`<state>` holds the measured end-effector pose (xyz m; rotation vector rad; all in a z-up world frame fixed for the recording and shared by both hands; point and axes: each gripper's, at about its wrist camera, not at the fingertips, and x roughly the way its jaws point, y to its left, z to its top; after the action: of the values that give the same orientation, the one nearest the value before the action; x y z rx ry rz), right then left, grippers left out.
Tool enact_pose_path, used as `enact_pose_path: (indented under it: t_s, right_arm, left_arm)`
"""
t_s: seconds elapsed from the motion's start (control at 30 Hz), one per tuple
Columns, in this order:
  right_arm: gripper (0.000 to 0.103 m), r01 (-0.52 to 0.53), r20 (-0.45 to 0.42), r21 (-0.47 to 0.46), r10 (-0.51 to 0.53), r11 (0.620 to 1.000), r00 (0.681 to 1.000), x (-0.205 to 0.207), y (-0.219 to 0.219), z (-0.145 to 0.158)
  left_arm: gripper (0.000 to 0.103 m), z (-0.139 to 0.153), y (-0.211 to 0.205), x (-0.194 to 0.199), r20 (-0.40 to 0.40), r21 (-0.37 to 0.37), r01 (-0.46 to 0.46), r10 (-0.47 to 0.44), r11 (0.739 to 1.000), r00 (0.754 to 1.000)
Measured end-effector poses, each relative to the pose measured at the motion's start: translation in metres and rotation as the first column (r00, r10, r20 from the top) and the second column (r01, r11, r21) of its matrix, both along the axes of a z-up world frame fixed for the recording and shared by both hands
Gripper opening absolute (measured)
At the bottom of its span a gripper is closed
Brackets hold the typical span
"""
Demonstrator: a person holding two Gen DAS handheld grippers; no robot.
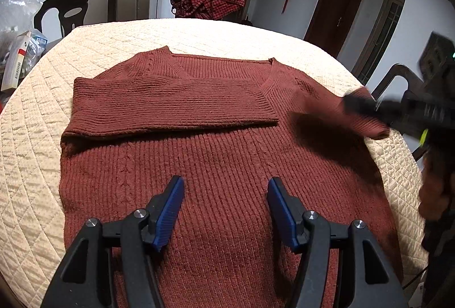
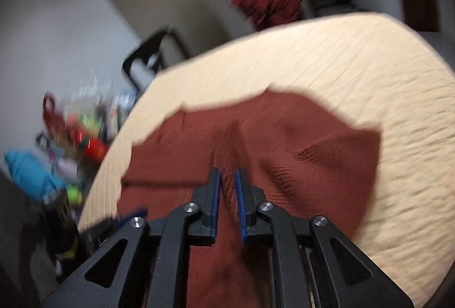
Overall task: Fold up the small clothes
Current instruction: 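Fold the held sleeve across the chest with the right gripper, release, then grasp the second folded sleeve edge with the left gripper and straighten it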
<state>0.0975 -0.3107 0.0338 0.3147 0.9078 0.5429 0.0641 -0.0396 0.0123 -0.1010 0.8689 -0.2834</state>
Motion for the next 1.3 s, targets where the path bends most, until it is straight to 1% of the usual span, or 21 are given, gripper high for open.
enact_pose_path:
  t_s: [0.03, 0.07, 0.13, 0.17, 0.2, 0.27, 0.37, 0.5, 0.57, 0.6, 0.67, 0.7, 0.77, 0.83, 0.9, 0.97, 1.03, 1.1, 1.17, 1.23, 1.3]
  right_arm:
    - [0.013, -0.032, -0.007, 0.007, 0.032, 0.999, 0.999, -0.004, 0.004, -0.003]
    - [0.016, -0.056, 0.004, 0.009, 0.056, 0.998, 0.998, -0.01, 0.007, -0.004]
    - [0.017, -0.087, 0.048, 0.004, 0.086, 0.996, 0.995, -0.023, 0.006, 0.0]
    - [0.017, -0.085, 0.072, 0.004, 0.084, 0.996, 0.994, -0.029, 0.0, 0.004]
    - [0.017, -0.077, 0.084, 0.007, 0.076, 0.997, 0.994, -0.031, -0.004, 0.005]
    - [0.017, -0.029, 0.102, 0.017, 0.027, 0.999, 0.994, -0.034, -0.02, 0.007]
    - [0.017, 0.049, 0.084, 0.04, -0.052, 0.998, 0.995, -0.037, -0.043, 0.001]
    - [0.017, 0.073, 0.058, 0.052, -0.076, 0.996, 0.995, -0.046, -0.054, -0.01]
    - [0.017, 0.068, 0.051, 0.049, -0.071, 0.996, 0.996, -0.051, -0.054, -0.014]
    - [0.017, 0.063, 0.05, 0.046, -0.066, 0.997, 0.997, -0.053, -0.055, -0.016]
    - [0.017, 0.057, 0.048, 0.038, -0.058, 0.998, 0.997, -0.057, -0.055, -0.019]
    - [0.017, 0.056, 0.046, 0.035, -0.058, 0.998, 0.997, -0.059, -0.058, -0.02]
    - [0.017, 0.058, 0.042, 0.031, -0.06, 0.998, 0.997, -0.059, -0.059, -0.024]
    - [0.017, 0.066, 0.033, 0.035, -0.067, 0.997, 0.997, -0.057, -0.062, -0.027]
    - [0.017, 0.074, 0.021, 0.04, -0.075, 0.996, 0.997, -0.055, -0.065, -0.031]
    - [0.017, 0.08, 0.016, 0.039, -0.08, 0.996, 0.997, -0.052, -0.065, -0.033]
    - [0.017, 0.08, 0.017, 0.033, -0.081, 0.996, 0.997, -0.048, -0.062, -0.032]
    - [0.017, 0.077, 0.025, 0.025, -0.078, 0.997, 0.997, -0.045, -0.06, -0.03]
    - [0.017, 0.076, 0.038, 0.016, -0.076, 0.997, 0.996, -0.043, -0.057, -0.026]
    - [0.017, 0.071, 0.045, 0.009, -0.072, 0.997, 0.996, -0.039, -0.054, -0.024]
    - [0.017, 0.063, 0.039, -0.004, -0.063, 0.998, 0.997, -0.035, -0.049, -0.025]
  left_arm:
    - [0.064, 0.0, 0.001, 0.0, -0.001, -0.006, -0.001, 0.001, 1.0, 1.0]
    - [0.064, 0.001, 0.002, -0.001, -0.002, -0.006, -0.003, 0.003, 1.0, 1.0]
    - [0.064, 0.004, 0.002, -0.001, -0.011, -0.002, -0.005, 0.005, 1.0, 1.0]
    - [0.064, 0.006, 0.002, 0.0, -0.015, -0.012, -0.006, 0.006, 1.0, 1.0]
    - [0.064, 0.01, 0.003, 0.0, -0.016, -0.03, -0.005, 0.004, 1.0, 1.0]
    - [0.064, 0.017, 0.0, 0.003, -0.017, -0.064, 0.008, -0.009, 0.998, 1.0]
    - [0.064, 0.027, -0.014, 0.013, -0.027, -0.096, 0.039, -0.042, 0.995, 0.999]
    - [0.063, 0.032, -0.046, 0.033, -0.032, -0.092, 0.111, -0.114, 0.99, 0.993]
    - [0.054, 0.026, -0.063, 0.045, -0.061, -0.093, 0.159, -0.165, 0.983, 0.984]
    - [0.048, 0.022, -0.07, 0.049, -0.079, -0.087, 0.168, -0.175, 0.982, 0.981]
    - [0.044, 0.01, -0.082, 0.058, -0.12, -0.081, 0.18, -0.189, 0.98, 0.975]
    - [0.039, 0.005, -0.086, 0.061, -0.13, -0.074, 0.18, -0.188, 0.981, 0.974]
    - [0.035, 0.006, -0.09, 0.061, -0.111, -0.063, 0.18, -0.186, 0.982, 0.976]
    - [0.014, 0.006, -0.091, 0.061, -0.12, -0.084, 0.179, -0.188, 0.98, 0.975]
    - [0.006, 0.009, -0.093, 0.062, -0.116, -0.102, 0.188, -0.2, 0.977, 0.973]
    - [0.006, 0.017, -0.093, 0.06, -0.082, -0.115, 0.206, -0.216, 0.972, 0.973]
    - [0.006, 0.033, -0.092, 0.06, -0.024, -0.134, 0.217, -0.222, 0.967, 0.975]
    - [0.006, 0.05, -0.082, 0.062, 0.038, -0.147, 0.209, -0.206, 0.967, 0.978]
    - [0.006, 0.062, -0.066, 0.066, 0.08, -0.155, 0.181, -0.17, 0.971, 0.982]
    - [0.006, 0.063, -0.049, 0.07, 0.084, -0.154, 0.141, -0.13, 0.978, 0.988]
    - [0.006, 0.054, -0.034, 0.077, 0.056, -0.146, 0.096, -0.088, 0.985, 0.995]
